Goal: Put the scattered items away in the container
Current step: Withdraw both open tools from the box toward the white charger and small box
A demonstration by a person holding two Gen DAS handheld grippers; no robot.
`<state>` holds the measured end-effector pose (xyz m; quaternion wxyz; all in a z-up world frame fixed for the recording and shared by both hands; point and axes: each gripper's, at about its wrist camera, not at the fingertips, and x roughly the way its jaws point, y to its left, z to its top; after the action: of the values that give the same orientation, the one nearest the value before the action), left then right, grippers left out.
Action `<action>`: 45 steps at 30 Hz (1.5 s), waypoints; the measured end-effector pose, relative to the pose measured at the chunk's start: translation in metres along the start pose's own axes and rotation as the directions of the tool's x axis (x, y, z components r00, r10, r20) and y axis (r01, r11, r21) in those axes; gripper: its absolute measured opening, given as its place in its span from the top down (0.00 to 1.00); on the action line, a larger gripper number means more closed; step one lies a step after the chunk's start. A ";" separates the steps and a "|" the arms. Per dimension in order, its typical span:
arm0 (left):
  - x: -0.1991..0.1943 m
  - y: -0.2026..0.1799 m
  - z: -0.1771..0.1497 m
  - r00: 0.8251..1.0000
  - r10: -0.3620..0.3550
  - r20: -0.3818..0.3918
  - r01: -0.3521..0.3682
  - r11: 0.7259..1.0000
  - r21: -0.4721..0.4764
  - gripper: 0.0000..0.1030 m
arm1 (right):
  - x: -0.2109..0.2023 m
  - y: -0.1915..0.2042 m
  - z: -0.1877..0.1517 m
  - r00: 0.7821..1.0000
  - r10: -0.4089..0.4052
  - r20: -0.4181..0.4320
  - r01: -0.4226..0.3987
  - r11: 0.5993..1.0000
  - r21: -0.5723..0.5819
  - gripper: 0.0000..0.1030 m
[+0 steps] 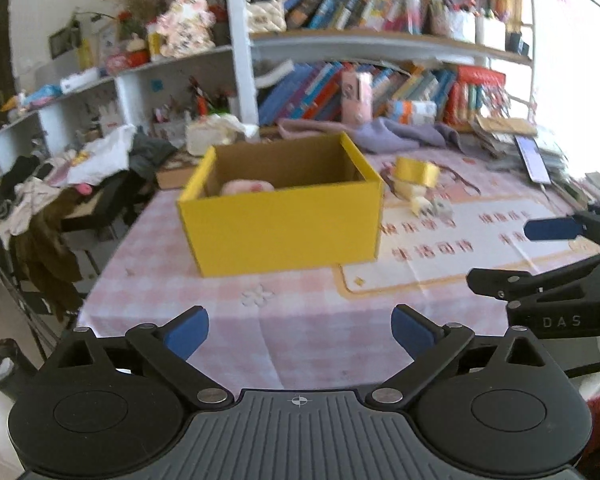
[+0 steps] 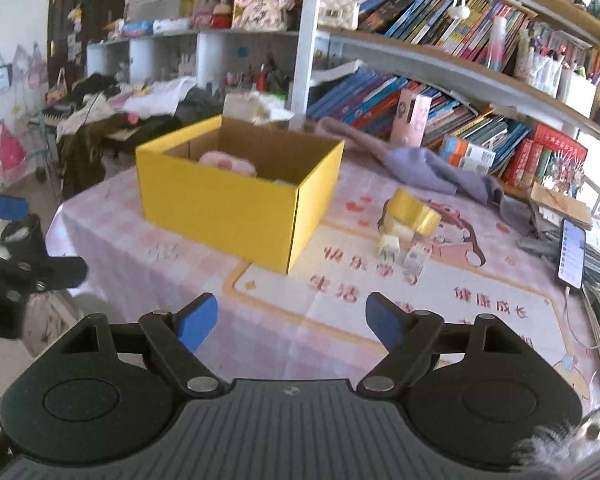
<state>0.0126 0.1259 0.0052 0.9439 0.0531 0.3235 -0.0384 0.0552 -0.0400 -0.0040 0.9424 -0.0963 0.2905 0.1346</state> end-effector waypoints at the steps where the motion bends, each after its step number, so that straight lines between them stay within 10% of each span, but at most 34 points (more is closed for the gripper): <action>1: 0.002 -0.002 -0.001 1.000 -0.009 -0.012 0.009 1.000 0.004 0.03 | 0.000 0.000 -0.002 1.000 0.001 -0.011 -0.001 1.000 -0.003 0.18; 21: 0.037 -0.023 -0.002 0.985 -0.090 -0.149 0.087 0.996 -0.025 0.03 | 0.010 -0.021 -0.015 0.995 0.001 -0.102 -0.002 1.000 -0.009 0.13; 45: 0.120 -0.136 0.045 0.936 -0.265 -0.230 0.298 0.947 0.118 0.03 | 0.039 -0.143 -0.032 0.972 -0.114 -0.203 0.137 0.985 0.101 0.12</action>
<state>0.1198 -0.0195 -0.0438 0.8821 0.0814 0.4224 -0.1920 0.1133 -0.1759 -0.0376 0.9197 -0.0733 0.3827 0.0475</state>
